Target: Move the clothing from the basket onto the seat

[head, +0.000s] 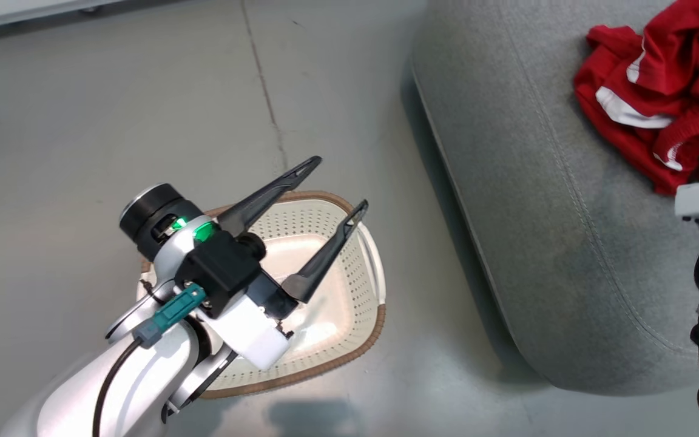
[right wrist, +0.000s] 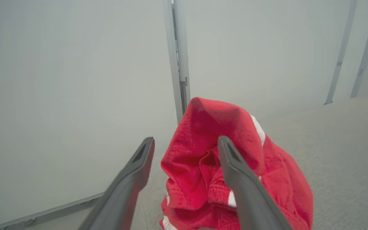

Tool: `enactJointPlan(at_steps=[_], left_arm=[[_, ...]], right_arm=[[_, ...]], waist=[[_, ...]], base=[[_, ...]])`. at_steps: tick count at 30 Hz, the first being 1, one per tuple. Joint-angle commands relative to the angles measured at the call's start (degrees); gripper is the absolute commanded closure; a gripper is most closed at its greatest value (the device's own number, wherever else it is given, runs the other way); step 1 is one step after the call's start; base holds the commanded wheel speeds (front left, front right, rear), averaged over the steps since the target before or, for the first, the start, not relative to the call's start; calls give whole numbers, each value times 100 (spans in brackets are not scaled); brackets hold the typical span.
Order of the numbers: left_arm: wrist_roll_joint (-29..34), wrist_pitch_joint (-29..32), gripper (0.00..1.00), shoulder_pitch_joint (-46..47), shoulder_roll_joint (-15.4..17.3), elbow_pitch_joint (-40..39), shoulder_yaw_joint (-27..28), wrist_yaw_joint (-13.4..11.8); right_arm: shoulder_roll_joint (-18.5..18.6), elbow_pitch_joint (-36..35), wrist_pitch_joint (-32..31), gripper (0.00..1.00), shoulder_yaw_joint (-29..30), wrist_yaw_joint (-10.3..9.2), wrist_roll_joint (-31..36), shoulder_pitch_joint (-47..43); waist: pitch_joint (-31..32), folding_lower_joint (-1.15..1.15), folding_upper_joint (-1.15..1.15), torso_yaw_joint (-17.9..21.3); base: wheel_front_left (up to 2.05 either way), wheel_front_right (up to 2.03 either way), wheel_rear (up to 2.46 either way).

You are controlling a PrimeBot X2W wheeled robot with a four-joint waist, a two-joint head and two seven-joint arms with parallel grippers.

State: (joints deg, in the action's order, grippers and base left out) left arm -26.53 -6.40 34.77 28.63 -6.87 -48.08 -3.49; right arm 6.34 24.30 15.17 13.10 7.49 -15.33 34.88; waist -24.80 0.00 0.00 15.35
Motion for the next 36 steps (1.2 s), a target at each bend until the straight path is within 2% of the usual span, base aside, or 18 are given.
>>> enactJointPlan(at_steps=[1, 5, 13, 19, 24, 32, 36], left_arm=[[-47, -55, 0, -77, 30, 31, 54, -54], [-259, -328, 0, -313, -27, 163, 253, -253], [-619, -628, 0, -742, -119, 489, 568, -506], [-928, -765, 0, -1155, -136, 722, 905, -725], [-1103, -827, 0, -1526, -105, 806, 1156, -842], [-1236, -862, 0, -2237, 36, 777, 1643, -1151], [-1240, -870, 0, -2489, 57, 752, 1782, -1216]], right_arm=[[-13, -103, 12, 0, -20, 1, 61, -124], [-166, -816, 13, 0, -214, 1, 218, -629], [-315, -1355, -70, 0, -731, 1, 537, -1322], [-349, -1583, -250, 0, -1076, 1, 668, -1757], [-356, -1649, -337, 0, -1273, 1, 531, -2115], [-353, -1713, -450, 0, -1542, 1, 605, -2550], [-353, -1764, -480, 0, -1538, 1, 645, -2703]], waist=[[163, 0, 0, -173], [410, 0, 0, -541], [812, 0, 0, -961], [1163, 0, 0, -1186], [1468, 0, 0, -1344], [1847, 0, 0, -1392], [1972, 0, 0, -1423]], base=[[0, 0, 0], [0, 0, 0], [0, 0, 0], [0, 0, 0], [0, 0, 0], [0, 0, 0], [0, 0, 0]])
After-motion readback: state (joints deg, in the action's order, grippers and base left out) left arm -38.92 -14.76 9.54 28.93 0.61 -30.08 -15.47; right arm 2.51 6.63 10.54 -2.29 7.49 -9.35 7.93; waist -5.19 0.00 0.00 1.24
